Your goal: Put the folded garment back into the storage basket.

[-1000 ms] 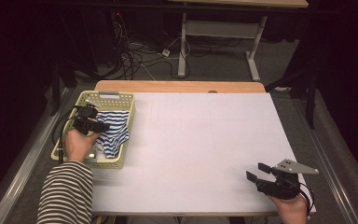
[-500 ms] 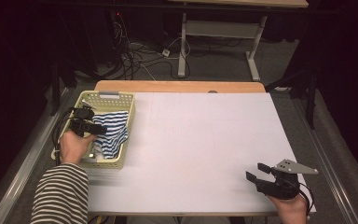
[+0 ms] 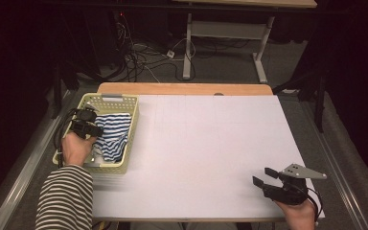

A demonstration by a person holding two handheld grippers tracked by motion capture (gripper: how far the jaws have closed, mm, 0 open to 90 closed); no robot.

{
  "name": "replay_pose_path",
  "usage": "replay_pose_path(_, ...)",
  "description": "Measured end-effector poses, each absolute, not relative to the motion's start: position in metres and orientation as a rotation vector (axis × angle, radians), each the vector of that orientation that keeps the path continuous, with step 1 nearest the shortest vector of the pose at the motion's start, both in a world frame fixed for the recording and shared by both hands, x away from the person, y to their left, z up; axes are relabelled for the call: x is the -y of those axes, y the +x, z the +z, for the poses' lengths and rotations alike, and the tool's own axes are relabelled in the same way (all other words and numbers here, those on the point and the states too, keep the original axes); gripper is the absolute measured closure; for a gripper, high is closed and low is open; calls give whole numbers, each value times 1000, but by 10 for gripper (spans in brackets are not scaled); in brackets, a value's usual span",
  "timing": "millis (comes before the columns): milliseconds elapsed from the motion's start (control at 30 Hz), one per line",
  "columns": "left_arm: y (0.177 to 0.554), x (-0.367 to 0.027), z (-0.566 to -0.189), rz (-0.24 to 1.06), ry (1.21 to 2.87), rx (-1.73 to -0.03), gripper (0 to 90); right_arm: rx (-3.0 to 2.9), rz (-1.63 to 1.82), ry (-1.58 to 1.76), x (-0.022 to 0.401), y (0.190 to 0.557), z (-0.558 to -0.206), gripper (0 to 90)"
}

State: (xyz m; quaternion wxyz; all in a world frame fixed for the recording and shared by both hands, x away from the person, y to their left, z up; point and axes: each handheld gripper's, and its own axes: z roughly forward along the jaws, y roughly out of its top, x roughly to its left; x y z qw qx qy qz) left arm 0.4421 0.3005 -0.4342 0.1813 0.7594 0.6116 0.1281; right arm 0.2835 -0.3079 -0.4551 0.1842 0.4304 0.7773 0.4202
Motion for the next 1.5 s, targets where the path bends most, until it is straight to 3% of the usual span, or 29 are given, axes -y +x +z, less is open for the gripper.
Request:
replay_pose_path(233,450,-312,-430,432,2100,-1754,750,-2195,1180,1214,307,284,-455,378)
replay_pose_path(367,454,-316,-436,404,2078,-1760,728,-2192,1183,1220,308,284,-456,379)
replay_pose_path(667,444,-318,-433,399,2052,-1788,509,-2191,1185,1214,308,283,-455,378)
replay_pose_path(1000,432,-325,-435,307,2084,-1819,485,-2197,1179,1209,306,283,-455,379)
replay_pose_path(1133,437,-322,-438,241,2112,-1829,566,-2197,1178,1212,306,283,-455,379)
replay_pose_path(1300,443,-314,-445,216,2172,-1818,767,-2197,1180,1210,307,283,-455,379)
replay_pose_path(1500,448,-313,-437,370,2187,-1826,818,-2196,1184,1215,307,284,-456,379)
